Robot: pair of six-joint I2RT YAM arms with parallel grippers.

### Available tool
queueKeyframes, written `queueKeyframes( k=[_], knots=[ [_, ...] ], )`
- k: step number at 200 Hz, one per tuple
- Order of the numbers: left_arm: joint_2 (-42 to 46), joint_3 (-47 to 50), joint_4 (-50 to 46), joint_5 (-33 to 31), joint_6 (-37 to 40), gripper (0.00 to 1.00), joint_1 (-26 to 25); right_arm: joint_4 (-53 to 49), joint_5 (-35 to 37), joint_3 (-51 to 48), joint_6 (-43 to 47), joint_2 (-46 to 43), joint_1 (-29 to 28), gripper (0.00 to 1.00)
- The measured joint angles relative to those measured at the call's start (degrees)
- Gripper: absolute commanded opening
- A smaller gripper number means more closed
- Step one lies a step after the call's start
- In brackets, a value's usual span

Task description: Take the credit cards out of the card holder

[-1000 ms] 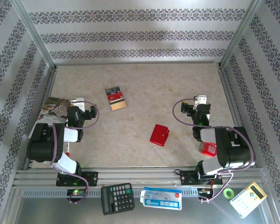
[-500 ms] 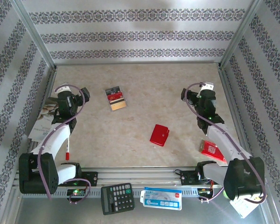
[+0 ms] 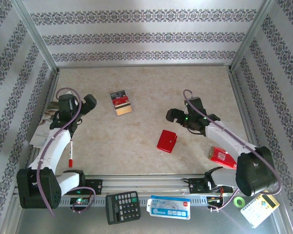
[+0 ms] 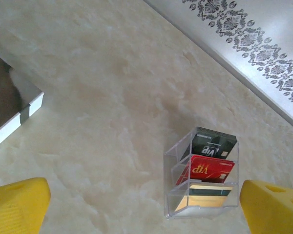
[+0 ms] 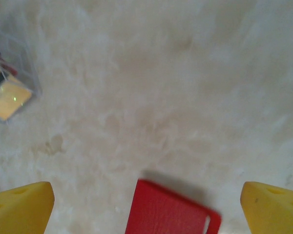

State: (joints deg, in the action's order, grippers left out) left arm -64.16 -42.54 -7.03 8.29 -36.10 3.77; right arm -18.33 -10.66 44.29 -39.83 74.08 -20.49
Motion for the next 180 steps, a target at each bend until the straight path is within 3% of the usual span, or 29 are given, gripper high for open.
queueKeyframes(
  k=[77, 136, 180],
  knots=[
    [-1.01, 0.04, -0.07, 6.82, 0.04, 1.0, 0.07, -1.81, -0.13, -1.9, -8.59, 5.31, -13.16, 0.95],
    [-4.13, -0.07, -0.09, 10.56, 0.02, 1.0, 0.09, -1.95, 3.8, 1.95, -9.77, 12.48, -16.55, 0.94],
    [-6.38, -0.13, -0.04, 13.46, -0.26, 1.0, 0.09, 0.24, 4.76, 11.06, -8.72, 21.64, -17.55, 0.94]
  ],
)
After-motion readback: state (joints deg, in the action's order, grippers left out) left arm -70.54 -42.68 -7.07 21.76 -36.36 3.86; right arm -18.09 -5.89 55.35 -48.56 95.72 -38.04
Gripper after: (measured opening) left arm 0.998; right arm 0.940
